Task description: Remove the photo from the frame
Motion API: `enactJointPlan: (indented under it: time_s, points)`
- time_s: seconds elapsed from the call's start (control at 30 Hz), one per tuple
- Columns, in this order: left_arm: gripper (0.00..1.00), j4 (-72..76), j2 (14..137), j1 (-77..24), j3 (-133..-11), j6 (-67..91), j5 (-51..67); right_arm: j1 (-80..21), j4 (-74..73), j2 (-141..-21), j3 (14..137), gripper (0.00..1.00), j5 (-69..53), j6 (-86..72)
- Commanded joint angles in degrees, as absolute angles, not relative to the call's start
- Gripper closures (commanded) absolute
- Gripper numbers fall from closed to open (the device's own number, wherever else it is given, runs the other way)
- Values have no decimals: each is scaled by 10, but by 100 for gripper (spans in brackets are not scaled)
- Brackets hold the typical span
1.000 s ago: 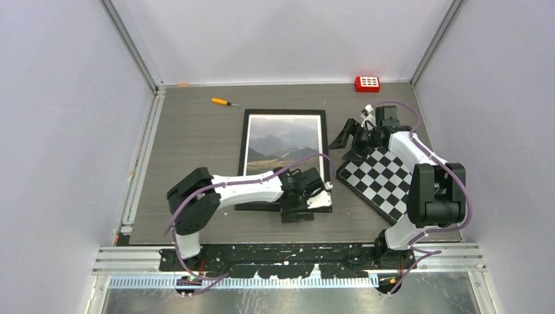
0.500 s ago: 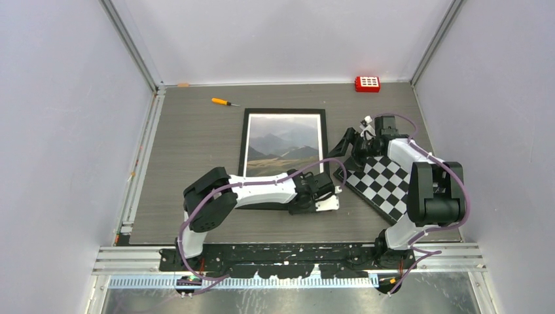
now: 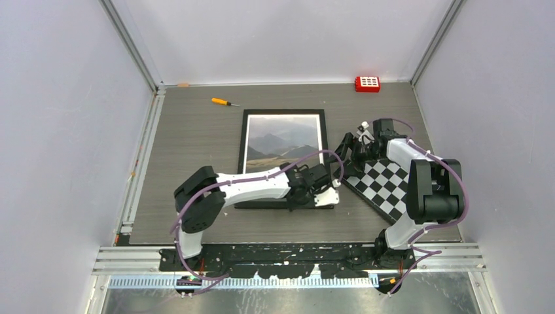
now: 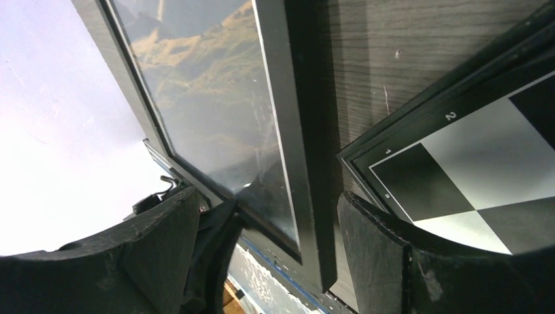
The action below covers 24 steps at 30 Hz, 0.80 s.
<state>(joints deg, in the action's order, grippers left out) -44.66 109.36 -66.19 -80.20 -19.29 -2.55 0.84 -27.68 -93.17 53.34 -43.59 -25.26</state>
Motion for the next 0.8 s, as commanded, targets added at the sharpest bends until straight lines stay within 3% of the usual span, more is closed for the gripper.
enactJointPlan:
  time_s: [0.0, 0.23, 0.4, 0.67, 0.77]
  points:
    - [100, -448, 1004, -634, -835, -160, -3, 10, -298, -920, 550, 19, -451, -228]
    - [100, -438, 962, -622, -829, -163, 26, 9, -288, -924, 539, 9, -510, -238]
    - [100, -426, 951, -611, -829, -163, 41, -8, -234, -932, 503, 8, -588, -279]
    - [100, -398, 952, -602, -827, -151, 71, -65, -140, -944, 456, 13, -648, -342]
    - [100, -389, 953, -602, -824, -154, 78, -72, -130, -947, 452, 21, -656, -354]
